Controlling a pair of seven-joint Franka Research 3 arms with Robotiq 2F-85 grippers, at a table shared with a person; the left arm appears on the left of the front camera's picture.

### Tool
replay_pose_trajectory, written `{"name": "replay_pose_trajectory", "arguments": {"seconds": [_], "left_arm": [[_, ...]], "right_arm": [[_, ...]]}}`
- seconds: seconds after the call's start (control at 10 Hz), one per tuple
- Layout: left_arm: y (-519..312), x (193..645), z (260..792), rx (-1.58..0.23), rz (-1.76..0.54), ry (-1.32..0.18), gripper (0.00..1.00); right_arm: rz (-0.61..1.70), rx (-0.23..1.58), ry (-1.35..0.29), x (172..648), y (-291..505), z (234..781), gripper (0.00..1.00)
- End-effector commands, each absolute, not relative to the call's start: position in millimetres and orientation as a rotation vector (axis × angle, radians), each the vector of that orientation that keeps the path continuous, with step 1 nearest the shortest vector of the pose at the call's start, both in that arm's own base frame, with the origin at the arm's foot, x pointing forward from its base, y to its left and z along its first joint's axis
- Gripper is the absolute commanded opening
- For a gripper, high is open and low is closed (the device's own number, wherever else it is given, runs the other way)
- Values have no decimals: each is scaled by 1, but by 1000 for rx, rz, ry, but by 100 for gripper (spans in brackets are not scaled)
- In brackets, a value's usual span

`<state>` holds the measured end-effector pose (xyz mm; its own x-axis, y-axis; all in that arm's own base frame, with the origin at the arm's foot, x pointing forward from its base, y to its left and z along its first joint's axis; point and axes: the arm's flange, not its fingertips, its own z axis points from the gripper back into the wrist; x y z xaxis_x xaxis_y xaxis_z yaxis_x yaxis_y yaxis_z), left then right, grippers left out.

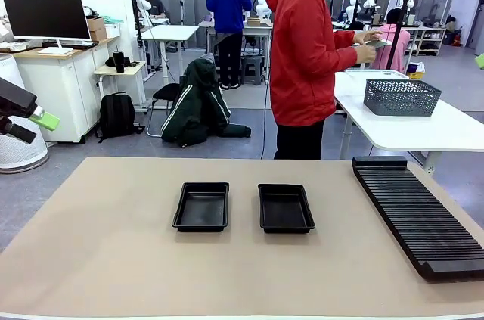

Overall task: Inspect and transfer BCBs to ESD trays.
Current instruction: Pick up the Blank PCB from the PCB Rack and place it in the left ESD tray.

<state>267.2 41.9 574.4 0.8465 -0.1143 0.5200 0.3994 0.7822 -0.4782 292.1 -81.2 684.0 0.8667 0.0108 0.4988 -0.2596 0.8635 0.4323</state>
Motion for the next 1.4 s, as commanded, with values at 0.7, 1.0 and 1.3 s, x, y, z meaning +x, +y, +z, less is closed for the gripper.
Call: {"name": "replay_pose_trajectory", "arguments": {"seconds": [0.7,1.0,1.3], "left_arm": [[47,283,643,-565,-33,-379,100],[62,310,658,-522,-146,-246,100],[68,312,660,-478,-157,-246,100]], "right_arm": [[157,523,-506,293,-80,684,100],[157,523,-506,293,-80,684,100],[157,523,-506,293,-80,684,100]]}}
